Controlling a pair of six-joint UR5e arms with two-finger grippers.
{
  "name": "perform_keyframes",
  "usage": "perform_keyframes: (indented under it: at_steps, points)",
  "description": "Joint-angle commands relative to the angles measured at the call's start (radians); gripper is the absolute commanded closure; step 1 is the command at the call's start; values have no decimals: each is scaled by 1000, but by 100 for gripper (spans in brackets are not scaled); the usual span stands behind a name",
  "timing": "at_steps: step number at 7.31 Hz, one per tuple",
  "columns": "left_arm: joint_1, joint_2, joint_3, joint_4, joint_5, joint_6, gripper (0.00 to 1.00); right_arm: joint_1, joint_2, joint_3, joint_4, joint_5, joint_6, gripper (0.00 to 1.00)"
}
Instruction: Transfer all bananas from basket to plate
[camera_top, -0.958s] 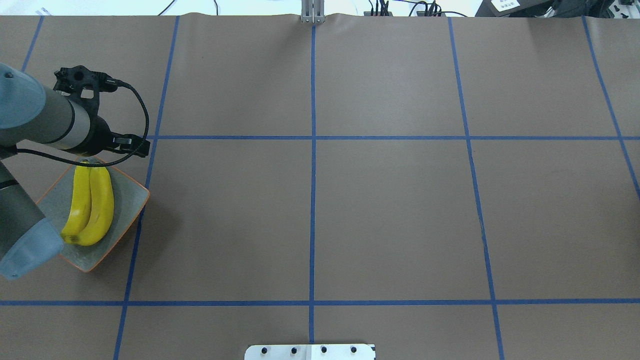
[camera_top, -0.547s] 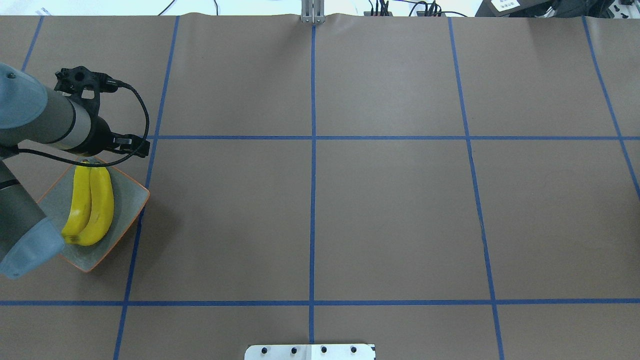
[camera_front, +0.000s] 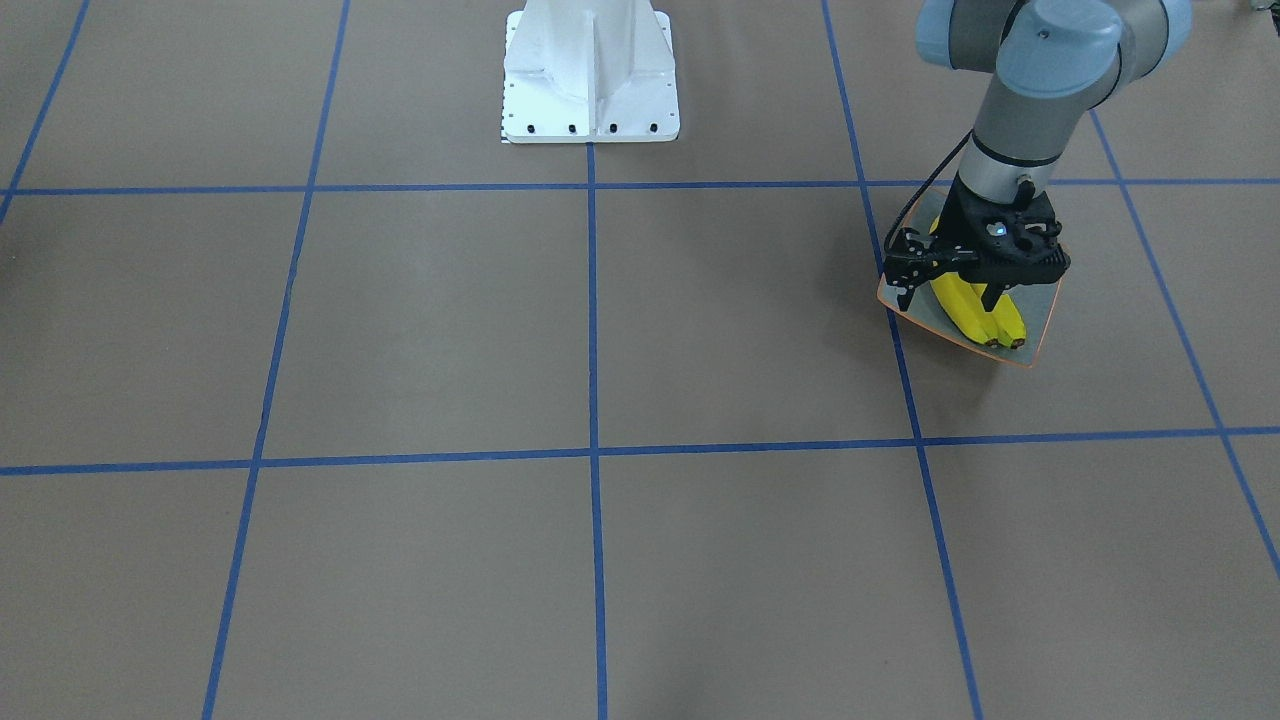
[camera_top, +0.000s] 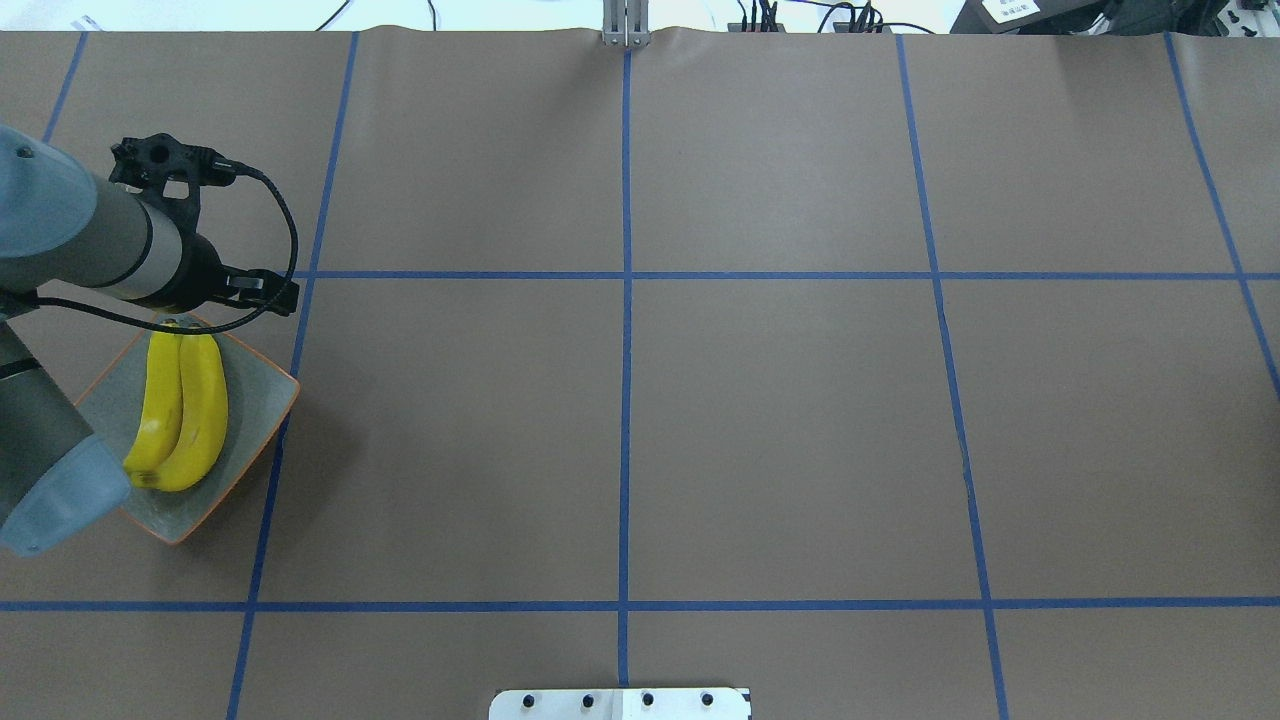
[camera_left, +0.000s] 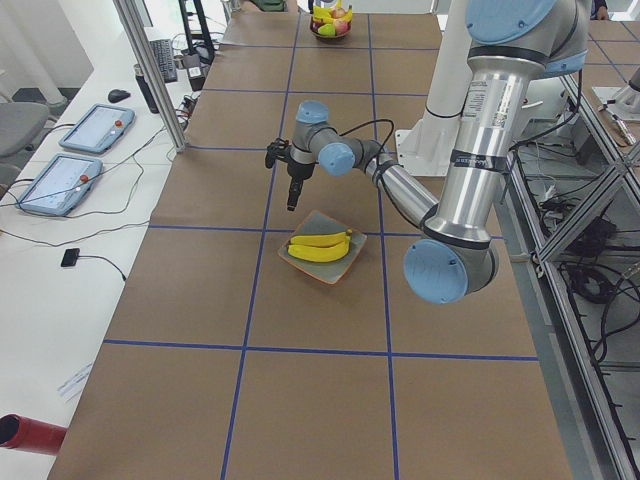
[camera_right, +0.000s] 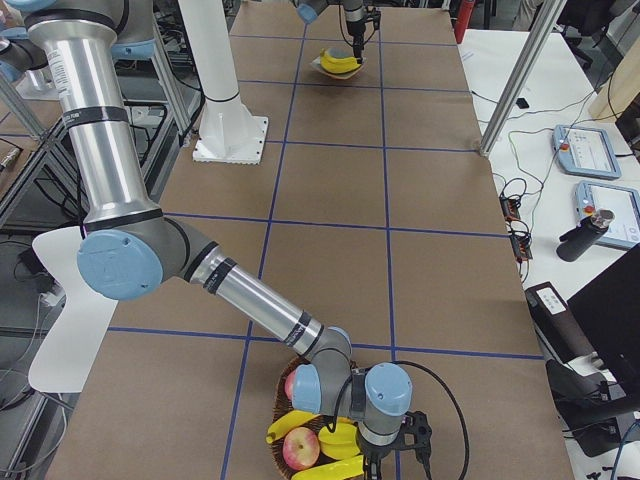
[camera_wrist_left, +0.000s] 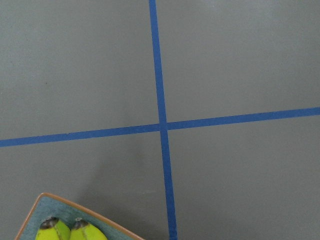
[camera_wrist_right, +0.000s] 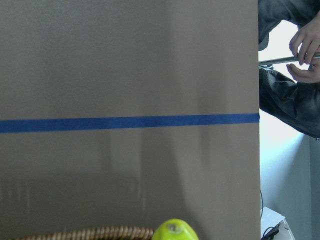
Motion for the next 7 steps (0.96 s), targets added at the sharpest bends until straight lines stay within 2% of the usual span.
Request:
perform_keyframes:
  at_steps: [1,5,6,7]
  points:
    - [0,0,5,0,0,2,0,-6,0,-1,0,1,0,27]
    - [0,0,36,-48,0,0,0,-15,0,-1,2,1,0,34]
    - [0,0,36,-48,0,0,0,-15,0,0,2,1,0,44]
    - [0,0,36,-49,0,0,0,-15,0,2,2,3,0,65]
